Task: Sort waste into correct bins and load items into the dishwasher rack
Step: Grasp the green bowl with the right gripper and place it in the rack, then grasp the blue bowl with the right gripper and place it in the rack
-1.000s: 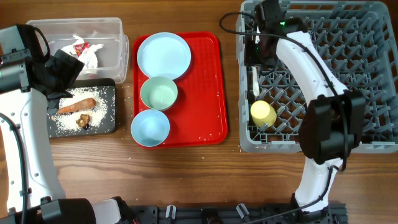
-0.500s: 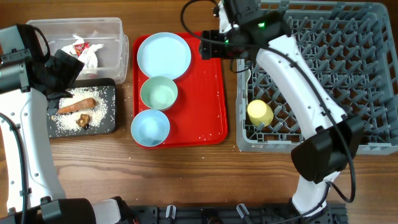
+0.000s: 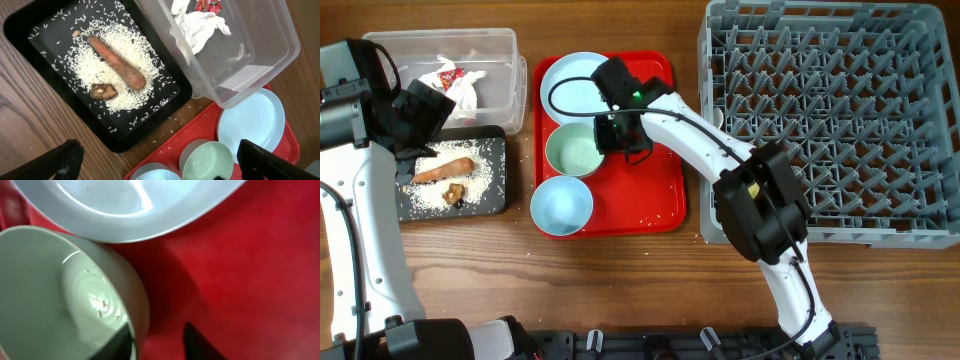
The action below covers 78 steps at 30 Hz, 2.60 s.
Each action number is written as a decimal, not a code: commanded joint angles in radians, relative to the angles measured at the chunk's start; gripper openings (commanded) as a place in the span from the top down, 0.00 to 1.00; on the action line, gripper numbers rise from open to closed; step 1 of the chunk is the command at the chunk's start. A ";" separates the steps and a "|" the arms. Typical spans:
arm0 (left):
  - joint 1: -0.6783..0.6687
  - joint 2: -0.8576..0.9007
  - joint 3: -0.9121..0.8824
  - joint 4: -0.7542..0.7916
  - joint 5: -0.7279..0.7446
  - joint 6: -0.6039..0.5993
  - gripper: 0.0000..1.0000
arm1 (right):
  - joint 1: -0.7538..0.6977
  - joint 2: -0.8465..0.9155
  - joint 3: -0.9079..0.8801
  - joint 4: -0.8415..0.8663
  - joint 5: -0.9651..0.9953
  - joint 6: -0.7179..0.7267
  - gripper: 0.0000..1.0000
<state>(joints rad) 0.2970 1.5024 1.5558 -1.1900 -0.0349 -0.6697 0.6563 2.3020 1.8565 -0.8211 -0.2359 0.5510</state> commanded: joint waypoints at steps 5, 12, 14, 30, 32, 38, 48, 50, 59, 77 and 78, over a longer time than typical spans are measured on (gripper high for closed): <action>0.006 0.003 0.002 -0.001 0.004 0.015 0.00 | -0.002 0.010 0.011 -0.051 0.011 -0.003 0.96; 0.006 0.003 0.002 -0.001 0.004 0.015 0.00 | -0.164 -0.374 0.163 -0.223 0.325 -0.106 0.96; 0.006 0.003 0.002 -0.001 0.004 0.015 0.00 | -0.235 -0.451 0.163 -0.223 0.417 -0.106 0.95; 0.006 0.003 0.002 -0.001 0.004 0.015 0.00 | -0.389 -0.065 0.146 0.348 1.301 -0.822 0.96; 0.006 0.003 0.002 -0.001 0.004 0.015 0.00 | -0.371 -0.048 0.146 0.347 1.281 -0.825 0.96; 0.006 0.003 0.002 -0.001 0.004 0.015 0.00 | -0.350 0.006 0.146 0.299 1.278 -0.838 0.95; 0.006 0.003 0.002 -0.001 0.004 0.015 0.00 | -0.254 -0.004 0.146 0.102 1.184 -0.839 0.21; 0.006 0.003 0.002 -0.001 0.004 0.015 0.00 | -0.232 -0.025 0.146 0.102 1.184 -0.838 0.10; 0.006 0.003 0.002 -0.001 0.004 0.015 0.00 | -0.162 -0.257 0.140 -0.131 -0.149 -0.404 0.23; 0.006 0.003 0.002 -0.001 0.004 0.015 0.00 | 0.109 -0.068 -0.159 -0.063 -0.135 -0.032 0.96; 0.006 0.003 0.002 -0.001 0.004 0.015 0.00 | 0.089 -0.075 -0.150 -0.067 -0.127 -0.026 0.96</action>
<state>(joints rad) 0.2970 1.5028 1.5558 -1.1900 -0.0311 -0.6697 0.7742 2.2112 1.7035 -0.8856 -0.3695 0.4923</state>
